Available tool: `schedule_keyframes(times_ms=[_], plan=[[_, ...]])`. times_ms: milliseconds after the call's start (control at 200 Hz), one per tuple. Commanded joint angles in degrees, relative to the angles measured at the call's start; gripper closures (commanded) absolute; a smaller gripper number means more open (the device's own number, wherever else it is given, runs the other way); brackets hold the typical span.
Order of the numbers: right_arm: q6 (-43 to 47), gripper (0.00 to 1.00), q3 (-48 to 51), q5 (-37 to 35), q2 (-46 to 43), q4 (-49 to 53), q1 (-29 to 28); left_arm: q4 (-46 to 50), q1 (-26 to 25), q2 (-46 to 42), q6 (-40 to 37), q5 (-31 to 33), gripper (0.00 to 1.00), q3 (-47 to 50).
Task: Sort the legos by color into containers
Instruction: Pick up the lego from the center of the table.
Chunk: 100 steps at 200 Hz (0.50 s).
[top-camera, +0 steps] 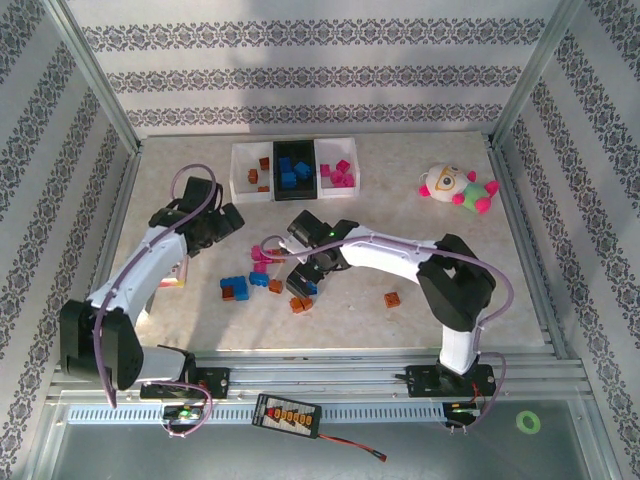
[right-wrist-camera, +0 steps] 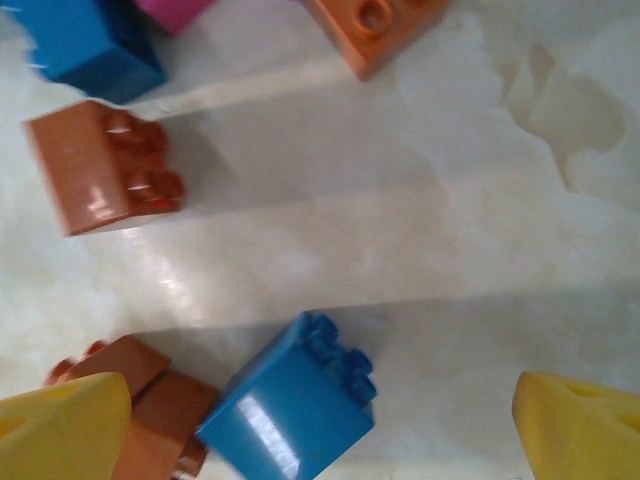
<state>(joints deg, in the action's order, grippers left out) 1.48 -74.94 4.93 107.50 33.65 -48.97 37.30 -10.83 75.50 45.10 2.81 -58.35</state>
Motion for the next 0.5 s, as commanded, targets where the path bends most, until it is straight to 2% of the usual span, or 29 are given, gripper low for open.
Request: schedule_keyframes(times_ms=[0, 205, 340, 425, 494], plan=[[-3.34, 0.03, -2.81, -4.09, 2.52, 5.46, 0.03, 2.45, -0.38, -3.13, 0.30, 0.73, 0.01, 3.55], [-6.48, 0.16, -2.77, -3.18, 3.07, 6.61, 1.10, -2.12, -0.41, -5.67, -5.19, -0.22, 0.01, 6.99], [-7.34, 0.26, -1.73, -2.59, 2.63, 7.09, 1.74, -8.57, -0.34, -7.68, -14.03, -0.44, 0.01, 9.45], [-7.89, 0.37, -1.28, -2.12, 2.28, 7.04, 2.02, -11.06, -0.42, -8.78, -19.98, -0.64, 0.01, 10.67], [-8.63, 0.41, -1.18, -2.10, 2.24, 7.12, 2.26, -13.20, -0.37, -9.34, -27.94, -4.67, 0.01, 11.29]])
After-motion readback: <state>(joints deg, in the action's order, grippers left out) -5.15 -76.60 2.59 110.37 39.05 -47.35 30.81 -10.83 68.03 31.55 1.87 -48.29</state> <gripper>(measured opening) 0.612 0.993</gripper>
